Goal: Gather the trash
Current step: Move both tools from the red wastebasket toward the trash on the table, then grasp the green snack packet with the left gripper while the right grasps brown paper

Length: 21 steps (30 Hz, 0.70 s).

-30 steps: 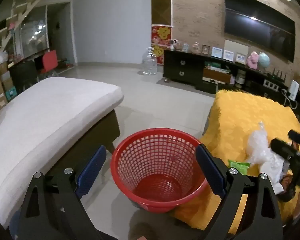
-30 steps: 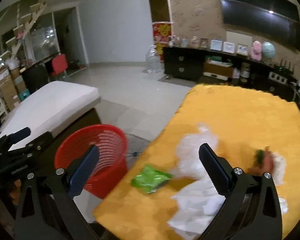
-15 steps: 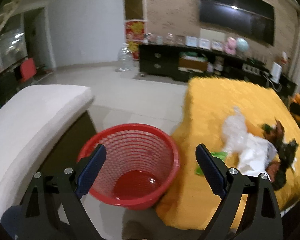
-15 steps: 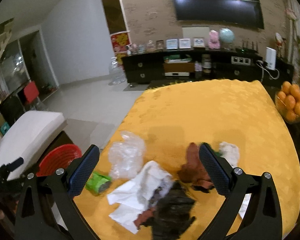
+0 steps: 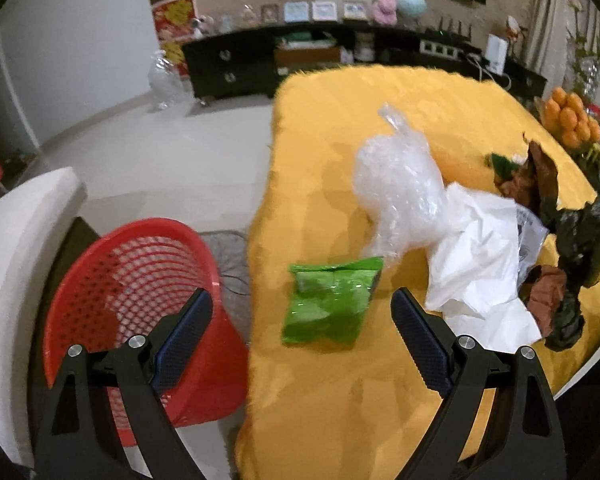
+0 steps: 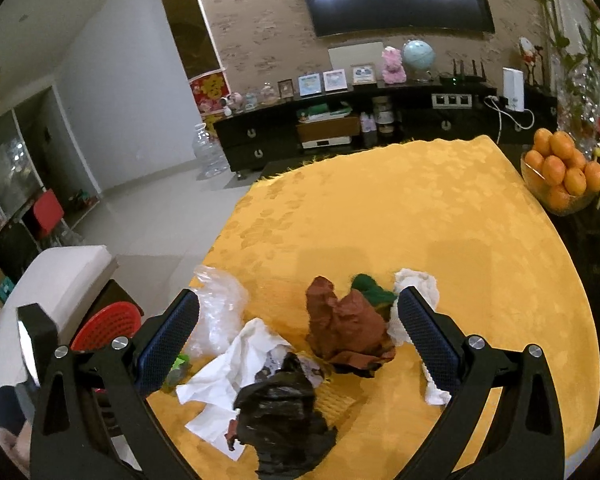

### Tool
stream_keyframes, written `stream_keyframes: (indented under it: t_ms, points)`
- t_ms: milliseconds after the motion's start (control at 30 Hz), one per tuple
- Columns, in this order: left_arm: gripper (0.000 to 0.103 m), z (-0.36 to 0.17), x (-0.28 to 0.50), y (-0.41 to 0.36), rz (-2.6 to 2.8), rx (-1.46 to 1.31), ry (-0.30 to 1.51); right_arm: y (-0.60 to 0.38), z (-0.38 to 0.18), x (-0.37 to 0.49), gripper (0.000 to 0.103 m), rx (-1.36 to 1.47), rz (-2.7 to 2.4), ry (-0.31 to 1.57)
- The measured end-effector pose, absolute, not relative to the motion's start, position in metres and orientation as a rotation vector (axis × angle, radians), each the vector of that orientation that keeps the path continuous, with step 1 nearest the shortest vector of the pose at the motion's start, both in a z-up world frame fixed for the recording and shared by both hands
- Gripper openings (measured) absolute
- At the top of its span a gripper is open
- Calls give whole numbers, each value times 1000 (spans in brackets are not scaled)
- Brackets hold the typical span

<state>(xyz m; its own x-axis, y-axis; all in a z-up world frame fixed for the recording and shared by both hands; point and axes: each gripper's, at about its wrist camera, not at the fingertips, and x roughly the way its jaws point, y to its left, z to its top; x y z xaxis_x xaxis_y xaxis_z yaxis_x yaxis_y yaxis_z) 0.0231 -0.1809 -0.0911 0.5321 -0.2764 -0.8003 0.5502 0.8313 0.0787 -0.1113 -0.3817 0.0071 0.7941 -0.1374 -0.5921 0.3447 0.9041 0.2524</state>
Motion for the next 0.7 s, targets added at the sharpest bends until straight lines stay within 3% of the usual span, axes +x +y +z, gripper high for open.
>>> stream_keyframes:
  t_ms: [233, 367, 433, 700]
  points:
    - [86, -110, 31, -187, -523, 360, 925, -397, 3, -117, 97, 407, -285, 603]
    - [64, -113, 35, -186, -538, 338, 952, -403, 1, -117, 97, 423, -296, 606]
    - [46, -116, 36, -185, -543, 323, 976, -405, 0, -117, 97, 422, -301, 604]
    - [44, -107, 27, -181, -574, 295, 945, -422, -3, -128, 97, 462, -351, 589]
